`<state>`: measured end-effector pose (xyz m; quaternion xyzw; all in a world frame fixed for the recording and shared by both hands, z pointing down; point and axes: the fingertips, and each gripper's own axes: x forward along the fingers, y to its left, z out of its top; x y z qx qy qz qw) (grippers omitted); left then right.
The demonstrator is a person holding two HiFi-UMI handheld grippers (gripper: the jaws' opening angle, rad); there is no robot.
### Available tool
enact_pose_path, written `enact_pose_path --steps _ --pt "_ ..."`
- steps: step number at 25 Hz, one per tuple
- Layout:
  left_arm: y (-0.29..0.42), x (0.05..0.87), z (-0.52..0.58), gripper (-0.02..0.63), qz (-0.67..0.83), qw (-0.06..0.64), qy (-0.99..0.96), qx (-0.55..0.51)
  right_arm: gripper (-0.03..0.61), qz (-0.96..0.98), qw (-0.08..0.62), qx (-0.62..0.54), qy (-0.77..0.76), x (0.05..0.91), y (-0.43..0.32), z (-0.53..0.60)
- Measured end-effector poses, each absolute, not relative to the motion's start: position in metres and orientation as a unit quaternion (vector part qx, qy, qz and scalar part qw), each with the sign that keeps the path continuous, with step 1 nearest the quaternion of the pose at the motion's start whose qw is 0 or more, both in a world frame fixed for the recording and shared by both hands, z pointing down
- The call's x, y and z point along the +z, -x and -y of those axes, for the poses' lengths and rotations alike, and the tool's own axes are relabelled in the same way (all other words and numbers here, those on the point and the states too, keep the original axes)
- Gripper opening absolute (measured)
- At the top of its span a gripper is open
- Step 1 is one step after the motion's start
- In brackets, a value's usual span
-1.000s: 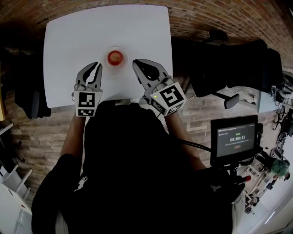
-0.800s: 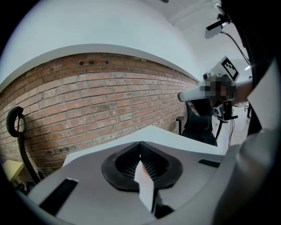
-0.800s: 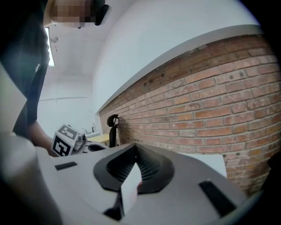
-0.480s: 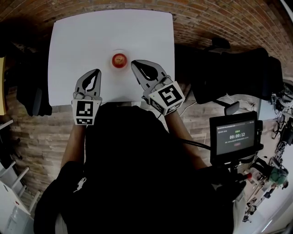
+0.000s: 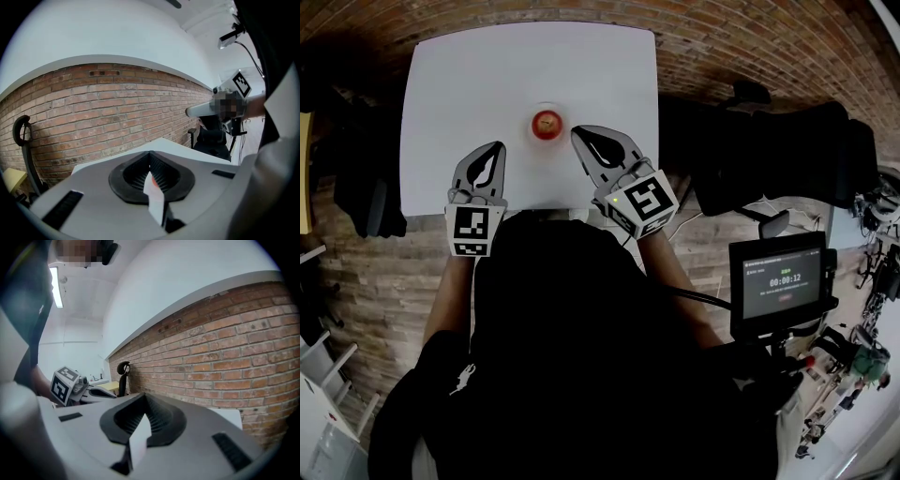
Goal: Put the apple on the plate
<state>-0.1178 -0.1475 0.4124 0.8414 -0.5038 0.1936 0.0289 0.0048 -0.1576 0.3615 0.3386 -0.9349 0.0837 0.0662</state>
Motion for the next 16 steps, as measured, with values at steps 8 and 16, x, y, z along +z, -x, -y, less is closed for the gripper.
enact_pose_path --steps 8,16 --pt "0.108 0.414 0.155 0.006 0.494 0.030 -0.848 0.189 0.003 0.930 0.066 0.084 -0.352 0.362 -0.012 0.161" --pt "0.103 0.421 0.162 0.006 0.490 0.039 -0.850 0.191 0.003 0.927 0.071 0.083 -0.358 0.365 -0.016 0.163"
